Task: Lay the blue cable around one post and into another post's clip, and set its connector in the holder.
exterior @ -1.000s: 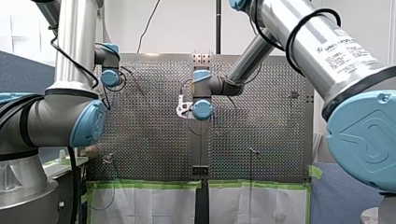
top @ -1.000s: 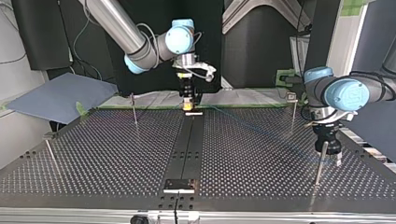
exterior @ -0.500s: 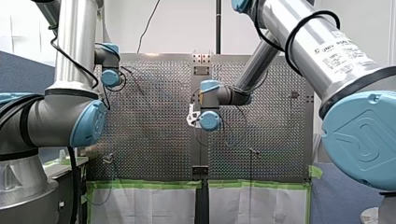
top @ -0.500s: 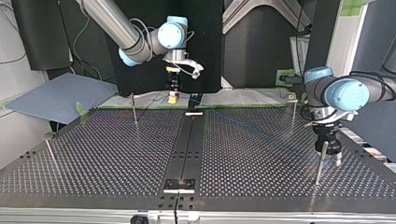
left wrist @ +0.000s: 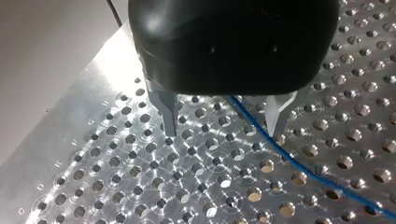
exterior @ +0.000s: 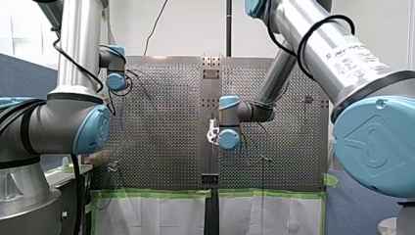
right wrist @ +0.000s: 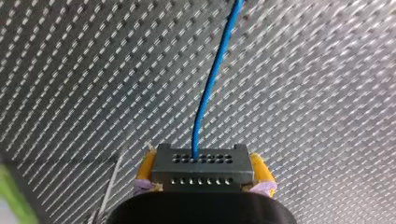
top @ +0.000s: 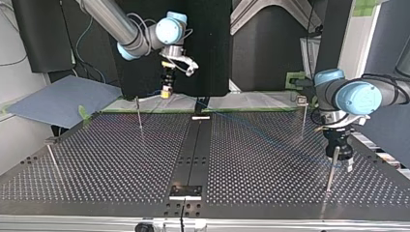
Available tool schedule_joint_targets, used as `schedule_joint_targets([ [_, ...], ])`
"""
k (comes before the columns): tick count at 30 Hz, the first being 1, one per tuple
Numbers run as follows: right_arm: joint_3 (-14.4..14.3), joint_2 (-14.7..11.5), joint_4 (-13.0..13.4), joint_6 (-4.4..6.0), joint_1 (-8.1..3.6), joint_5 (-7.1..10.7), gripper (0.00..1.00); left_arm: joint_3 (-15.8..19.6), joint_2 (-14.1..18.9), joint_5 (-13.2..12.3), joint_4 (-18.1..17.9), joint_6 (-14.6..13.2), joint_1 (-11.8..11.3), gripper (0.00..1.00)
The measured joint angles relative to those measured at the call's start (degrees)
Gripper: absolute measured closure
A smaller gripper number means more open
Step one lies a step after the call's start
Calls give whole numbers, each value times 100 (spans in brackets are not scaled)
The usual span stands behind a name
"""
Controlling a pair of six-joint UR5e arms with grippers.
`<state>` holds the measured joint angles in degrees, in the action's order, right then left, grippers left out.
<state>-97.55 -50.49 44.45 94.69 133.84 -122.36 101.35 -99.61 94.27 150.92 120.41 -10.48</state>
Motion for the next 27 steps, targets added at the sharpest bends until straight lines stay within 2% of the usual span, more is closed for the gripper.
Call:
schedule_joint_targets([
  [3,-153,134,152,92,-83,-22,100,-1,0,4,-4,0,-1,8],
  [10,-506,482,505,407,-238,-166,100,-1,0,-1,-12,0,-10,10],
  [12,-584,560,584,464,-294,-176,100,-2,0,-1,-11,0,-7,10],
  [18,-844,819,842,470,-510,-111,100,-3,0,-3,-10,0,-2,10],
  [27,-1279,1200,1280,477,-940,295,100,-3,0,-10,-12,-20,2,10],
])
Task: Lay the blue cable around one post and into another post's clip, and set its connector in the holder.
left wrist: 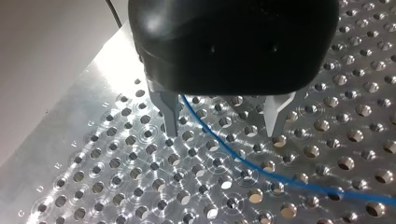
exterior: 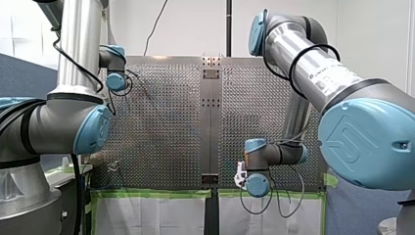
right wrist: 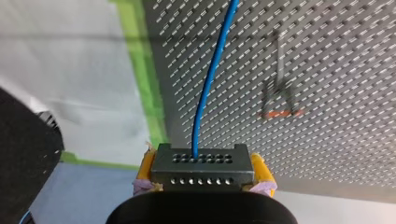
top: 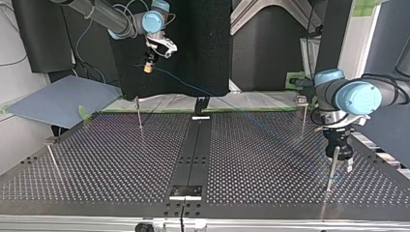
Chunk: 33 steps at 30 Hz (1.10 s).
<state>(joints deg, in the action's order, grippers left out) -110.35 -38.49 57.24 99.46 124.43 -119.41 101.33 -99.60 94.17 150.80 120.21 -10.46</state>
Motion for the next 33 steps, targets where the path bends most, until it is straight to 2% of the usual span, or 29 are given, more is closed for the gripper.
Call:
schedule_joint_targets([
  [5,-239,40,237,9,-239,238,100,-1,0,-37,8,-13,1,10],
  [10,-446,44,510,-98,-510,509,100,-1,0,-54,0,-18,3,10],
  [12,-430,44,611,-112,-612,612,100,-1,0,-54,-3,-22,4,10],
  [22,-178,45,1124,-47,-1149,1148,100,-1,0,-45,-1,-80,3,10],
  [25,-141,50,1170,-48,-1304,1262,100,-1,1,-42,2,-90,3,10],
  [33,-126,78,1133,-56,-1676,1398,100,-1,0,-36,2,-94,3,10],
])
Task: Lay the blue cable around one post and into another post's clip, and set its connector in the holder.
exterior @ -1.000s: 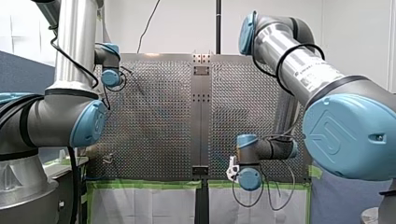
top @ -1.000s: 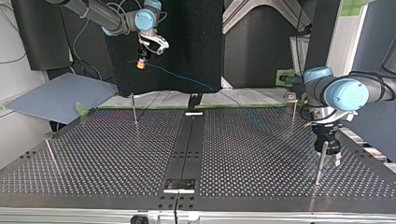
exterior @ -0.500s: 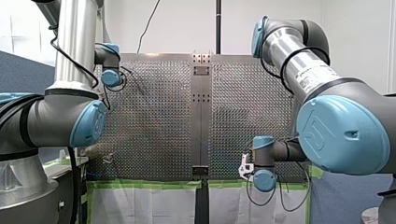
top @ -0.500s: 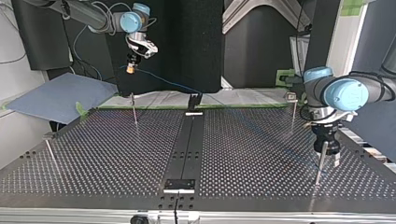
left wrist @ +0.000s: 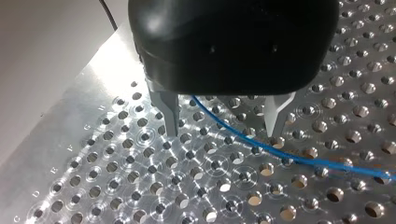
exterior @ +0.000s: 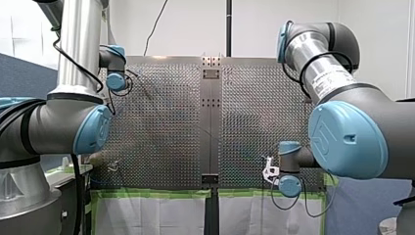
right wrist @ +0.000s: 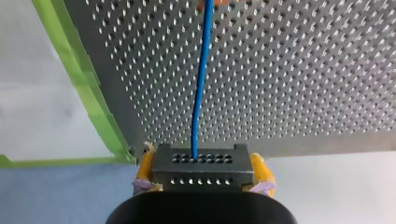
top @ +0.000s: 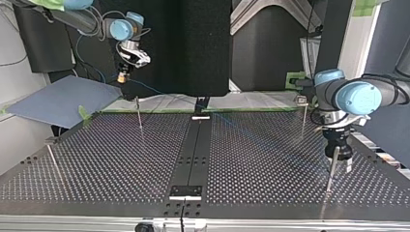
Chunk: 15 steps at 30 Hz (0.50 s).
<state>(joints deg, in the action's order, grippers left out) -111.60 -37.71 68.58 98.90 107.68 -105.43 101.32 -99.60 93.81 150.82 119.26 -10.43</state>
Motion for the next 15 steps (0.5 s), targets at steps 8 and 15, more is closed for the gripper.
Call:
schedule_joint_targets([
  [8,3,305,97,-53,-343,-27,100,0,0,-3,8,0,1,10],
  [15,62,324,155,-72,-429,28,100,0,0,0,10,0,7,10],
])
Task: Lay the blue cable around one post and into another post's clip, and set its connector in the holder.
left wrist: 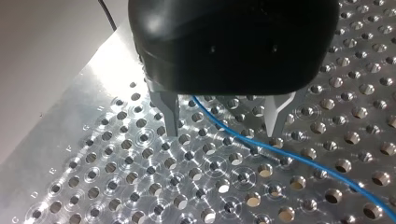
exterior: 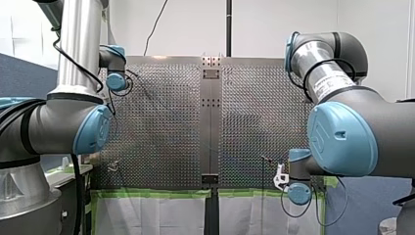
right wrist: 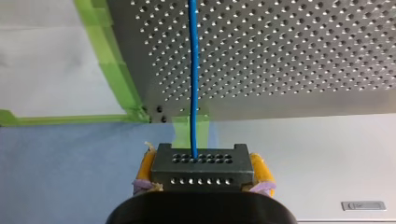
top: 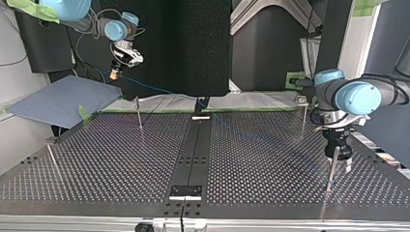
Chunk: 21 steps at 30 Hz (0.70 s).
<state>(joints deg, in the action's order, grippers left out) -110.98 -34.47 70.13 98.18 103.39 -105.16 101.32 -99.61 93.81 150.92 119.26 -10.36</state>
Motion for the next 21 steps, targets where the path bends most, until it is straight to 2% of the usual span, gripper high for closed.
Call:
schedule_joint_targets([
  [7,6,-269,-207,-40,11,86,100,-1,0,1,-3,0,1,10],
  [14,3,-594,-458,-22,2,120,100,0,0,1,-16,7,1,10],
  [17,-17,-722,-495,0,-6,141,100,0,0,1,-16,13,-9,10],
  [21,-101,-764,-448,23,-12,211,100,0,0,1,-17,44,-26,10],
])
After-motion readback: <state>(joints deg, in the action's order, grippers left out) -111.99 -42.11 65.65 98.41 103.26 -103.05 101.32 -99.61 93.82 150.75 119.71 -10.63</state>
